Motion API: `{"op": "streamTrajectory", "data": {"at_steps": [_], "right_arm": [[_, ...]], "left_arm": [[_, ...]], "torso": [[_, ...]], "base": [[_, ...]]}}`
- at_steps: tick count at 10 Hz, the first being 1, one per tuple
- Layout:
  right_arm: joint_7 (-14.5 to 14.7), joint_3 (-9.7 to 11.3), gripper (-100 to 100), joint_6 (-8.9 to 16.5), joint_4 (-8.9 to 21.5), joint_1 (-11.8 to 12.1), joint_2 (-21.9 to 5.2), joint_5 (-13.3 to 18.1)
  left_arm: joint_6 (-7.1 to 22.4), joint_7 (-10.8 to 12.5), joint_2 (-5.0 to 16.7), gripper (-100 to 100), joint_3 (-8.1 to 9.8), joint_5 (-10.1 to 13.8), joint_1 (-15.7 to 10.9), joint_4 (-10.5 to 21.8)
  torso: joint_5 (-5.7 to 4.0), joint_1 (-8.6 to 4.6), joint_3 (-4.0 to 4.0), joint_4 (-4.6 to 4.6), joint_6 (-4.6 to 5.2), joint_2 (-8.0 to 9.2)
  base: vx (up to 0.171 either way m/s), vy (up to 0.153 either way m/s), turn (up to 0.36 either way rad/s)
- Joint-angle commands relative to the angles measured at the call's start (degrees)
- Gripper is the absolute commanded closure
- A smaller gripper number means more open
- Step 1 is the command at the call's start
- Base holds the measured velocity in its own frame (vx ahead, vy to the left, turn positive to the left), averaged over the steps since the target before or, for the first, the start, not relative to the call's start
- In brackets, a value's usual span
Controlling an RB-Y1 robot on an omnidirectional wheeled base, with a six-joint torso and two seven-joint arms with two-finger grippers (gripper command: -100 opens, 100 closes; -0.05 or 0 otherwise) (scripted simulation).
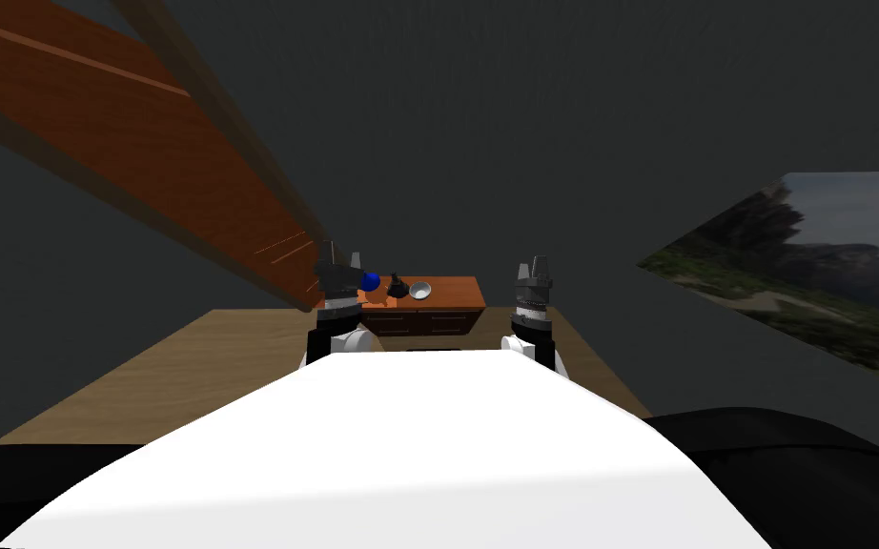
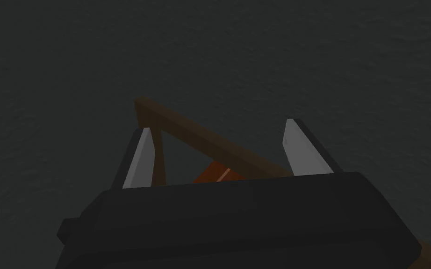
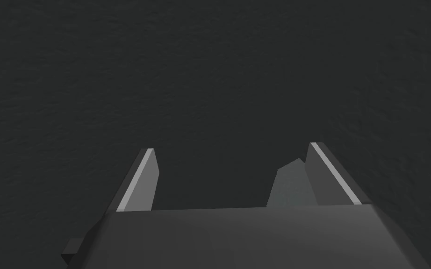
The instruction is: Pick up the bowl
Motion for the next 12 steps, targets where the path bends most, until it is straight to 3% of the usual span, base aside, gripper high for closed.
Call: {"op": "streamTrajectory", "data": {"at_steps": [1, 6, 8, 9, 11, 12], "right_arm": [[0.0, 0.0, 0, 0.0, 0.0, 0.0, 0.0, 0.0], [0.0, 0.0, 0, 0.0, 0.0, 0.0, 0.0, 0.0], [0.0, 0.0, 0, 0.0, 0.0, 0.0, 0.0, 0.0], [0.0, 0.0, 0, 0.0, 0.0, 0.0, 0.0, 0.0], [0.0, 0.0, 0, 0.0, 0.0, 0.0, 0.0, 0.0], [0.0, 0.0, 0, 0.0, 0.0, 0.0, 0.0, 0.0]], "left_arm": [[1.6, 0.6, 2.7, -100, 0.47, 0.3, -1.2, 1.0], [8.9, 3.1, 6.6, -100, 2.59, 1.9, -6.8, 5.6], [12.8, 4.5, 7.3, -100, 3.76, 2.7, -9.7, 8.3], [13.1, 4.5, 7.3, -100, 3.76, 2.7, -9.7, 8.3], [17.4, 5.9, 7.6, -100, 5.05, 3.6, -13.0, 11.2], [17.7, 5.9, 7.6, -100, 5.05, 3.6, -13.0, 11.4]], "torso": [[0.0, 0.0, 0.0, 0.0, 0.0, 0.0], [0.02, 0.09, 0.09, 0.03, 0.01, 0.15], [0.02, 0.1, 0.11, 0.04, 0.01, 0.19], [0.02, 0.09, 0.12, 0.04, 0.01, 0.21], [0.01, 0.06, 0.07, 0.03, 0.01, 0.12], [0.02, 0.06, 0.09, 0.03, 0.01, 0.15]], "base": [[-0.018, 0.004, -0.036], [-0.041, 0.019, -0.047], [-0.059, 0.019, -0.063], [-0.042, 0.011, -0.026], [-0.04, 0.015, -0.069], [-0.035, 0.012, -0.023]]}}
